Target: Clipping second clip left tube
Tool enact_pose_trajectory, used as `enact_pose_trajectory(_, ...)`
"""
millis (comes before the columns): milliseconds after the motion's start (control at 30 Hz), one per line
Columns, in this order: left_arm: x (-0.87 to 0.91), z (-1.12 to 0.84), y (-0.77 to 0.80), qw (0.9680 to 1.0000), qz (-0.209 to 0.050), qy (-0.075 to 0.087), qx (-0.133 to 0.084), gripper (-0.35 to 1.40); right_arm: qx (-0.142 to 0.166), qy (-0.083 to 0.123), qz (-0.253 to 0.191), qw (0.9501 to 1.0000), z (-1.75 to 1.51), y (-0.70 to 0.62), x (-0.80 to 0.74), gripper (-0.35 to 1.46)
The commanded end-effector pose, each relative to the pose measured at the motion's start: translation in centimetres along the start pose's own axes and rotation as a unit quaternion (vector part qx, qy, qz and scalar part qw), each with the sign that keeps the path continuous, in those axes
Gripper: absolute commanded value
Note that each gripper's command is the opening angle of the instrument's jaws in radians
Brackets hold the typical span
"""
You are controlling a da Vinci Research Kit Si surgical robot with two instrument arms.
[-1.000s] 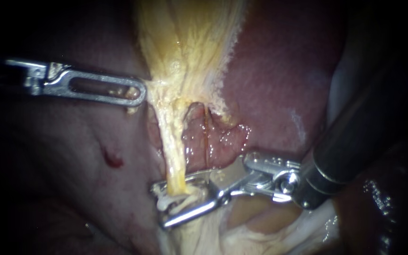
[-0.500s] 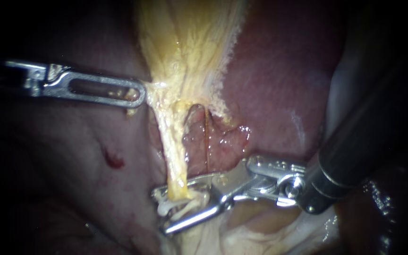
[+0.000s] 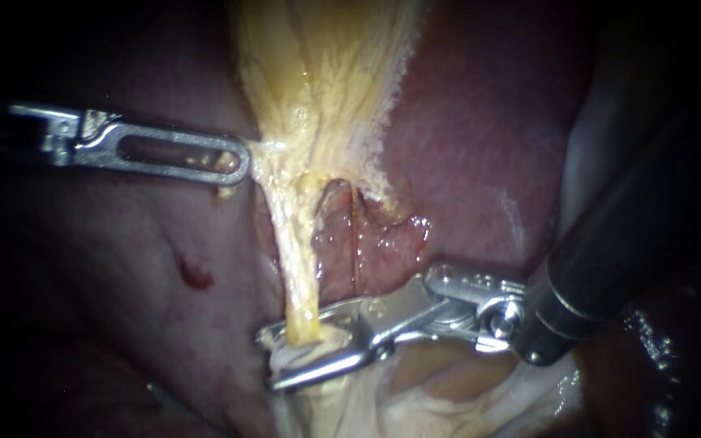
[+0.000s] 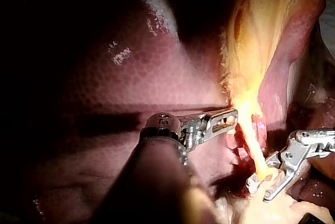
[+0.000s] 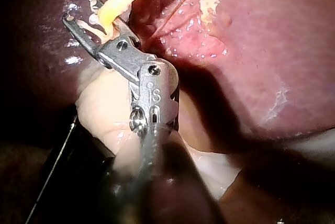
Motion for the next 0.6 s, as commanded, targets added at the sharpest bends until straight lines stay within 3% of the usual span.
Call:
enact_pose_trajectory(33, 0.00, 0.00, 0.00, 1.0000, 0.000, 0.000, 0.000, -0.35, -0.002, 0.000, 0.000, 1.0000, -0.01, 0.00, 0.00, 0.06)
enact_pose_trajectory(367, 0.00, 0.00, 0.00, 1.0000, 0.000, 0.000, 0.000, -0.35, -0.006, 0.001, 0.001, 1.0000, -0.08, 0.03, -0.01, -0.20)
enact_pose_trajectory(467, 0.00, 0.00, 0.00, 1.0000, 0.000, 0.000, 0.000, -0.35, -0.006, 0.001, 0.001, 1.0000, -0.08, 0.03, -0.01, -0.35)
enact_pose_trajectory(600, 0.00, 0.00, 0.00, 1.0000, 0.000, 0.000, 0.000, -0.35, -0.001, 0.001, 0.015, 0.9999, -0.09, 0.05, -0.02, -0.35)
